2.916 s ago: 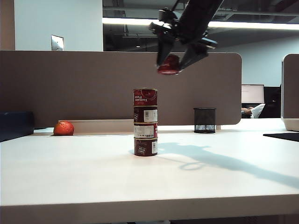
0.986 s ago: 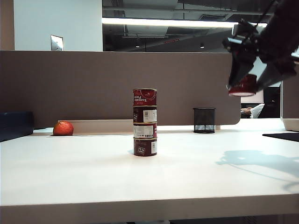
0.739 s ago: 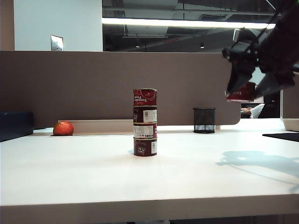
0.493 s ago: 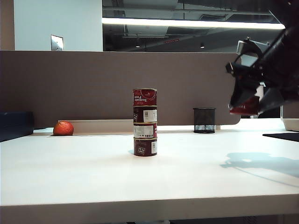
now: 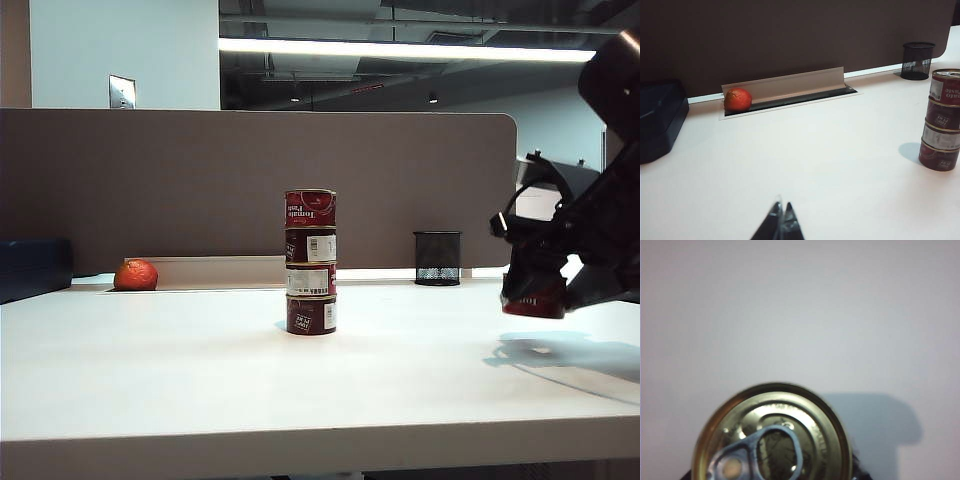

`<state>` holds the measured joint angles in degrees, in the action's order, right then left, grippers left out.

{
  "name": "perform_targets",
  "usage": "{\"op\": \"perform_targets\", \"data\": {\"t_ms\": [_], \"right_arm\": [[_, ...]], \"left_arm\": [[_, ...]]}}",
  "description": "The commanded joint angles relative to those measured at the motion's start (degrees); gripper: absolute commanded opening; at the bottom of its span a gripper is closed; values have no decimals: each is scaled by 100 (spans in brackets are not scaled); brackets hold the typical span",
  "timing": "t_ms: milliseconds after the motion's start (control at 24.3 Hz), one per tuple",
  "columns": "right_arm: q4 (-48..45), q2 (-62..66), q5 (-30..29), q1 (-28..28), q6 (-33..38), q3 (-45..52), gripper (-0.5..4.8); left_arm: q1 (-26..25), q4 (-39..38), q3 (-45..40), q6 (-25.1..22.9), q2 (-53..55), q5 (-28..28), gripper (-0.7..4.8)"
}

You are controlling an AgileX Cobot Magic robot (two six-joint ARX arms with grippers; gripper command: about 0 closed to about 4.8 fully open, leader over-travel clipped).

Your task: Take a can of tomato sauce from the stacked ones and place it on the table.

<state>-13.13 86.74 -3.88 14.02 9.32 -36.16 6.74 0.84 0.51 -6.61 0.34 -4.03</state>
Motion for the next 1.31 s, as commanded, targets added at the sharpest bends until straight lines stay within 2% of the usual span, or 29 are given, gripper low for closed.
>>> {"op": "perform_targets", "data": {"t_ms": [41, 616, 657, 863, 945, 1314], "right_arm": [[-387, 107, -9, 7, 15, -26, 206], [-389, 656, 160, 7, 11, -26, 212], [-385, 647, 136, 7, 9, -28, 219], [-382, 588, 116, 7, 11, -28, 376], [-380, 535, 116, 7, 11, -28, 415], [-382, -129, 295, 4, -33, -48, 422]], "left_arm": [[-4, 55, 22, 0, 2, -11, -6], [-4, 52, 22, 0, 2, -13, -6], [-4, 55, 22, 0, 2, -15, -6], [-4, 52, 22, 0, 2, -26, -6], [-4, 52, 22, 0, 4, -26, -6], [-4, 52, 22, 0, 2, -26, -6]]}}
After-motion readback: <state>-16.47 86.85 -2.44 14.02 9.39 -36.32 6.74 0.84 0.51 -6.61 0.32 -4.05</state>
